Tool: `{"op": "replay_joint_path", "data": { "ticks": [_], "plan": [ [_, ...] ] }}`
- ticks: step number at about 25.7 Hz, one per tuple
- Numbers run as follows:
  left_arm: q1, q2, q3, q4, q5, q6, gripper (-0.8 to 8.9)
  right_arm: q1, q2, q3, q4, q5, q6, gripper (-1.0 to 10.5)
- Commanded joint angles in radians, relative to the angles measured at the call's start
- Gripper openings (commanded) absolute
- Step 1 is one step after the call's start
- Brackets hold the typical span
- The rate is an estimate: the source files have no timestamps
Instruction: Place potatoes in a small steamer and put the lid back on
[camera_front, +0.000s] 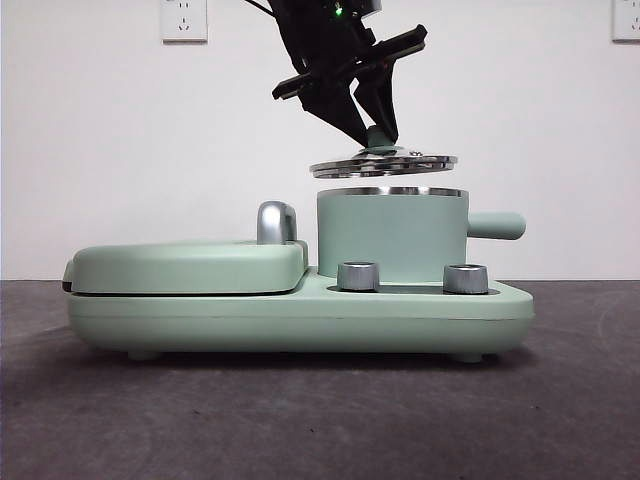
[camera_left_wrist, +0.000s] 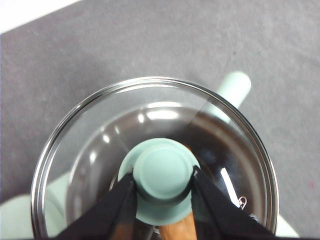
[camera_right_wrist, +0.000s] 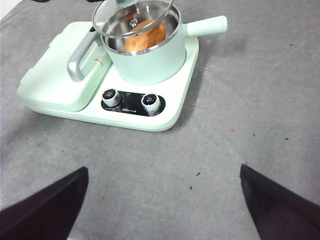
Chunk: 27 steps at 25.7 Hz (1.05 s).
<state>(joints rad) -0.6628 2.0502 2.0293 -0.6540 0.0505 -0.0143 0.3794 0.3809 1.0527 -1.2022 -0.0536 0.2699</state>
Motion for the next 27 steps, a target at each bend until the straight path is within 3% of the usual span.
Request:
{"op": "replay_joint_path", "data": {
  "ticks": [1, 19, 27],
  "plan": [
    [-0.021, 0.021, 0.046, 0.0, 0.0, 0.026, 0.13, 0.005, 0.002, 0.006, 0.005, -0.003, 0.011, 4.8],
    [-0.034, 0.06, 0.046, -0.003, -0.006, 0.03, 0.13, 0.005, 0.002, 0.006, -0.034, -0.028, 0.011, 4.8],
    [-0.036, 0.065, 0.046, 0.002, -0.045, 0.079, 0.13, 0.005, 0.002, 0.006, -0.033, -0.027, 0.011, 4.8]
  ]
}}
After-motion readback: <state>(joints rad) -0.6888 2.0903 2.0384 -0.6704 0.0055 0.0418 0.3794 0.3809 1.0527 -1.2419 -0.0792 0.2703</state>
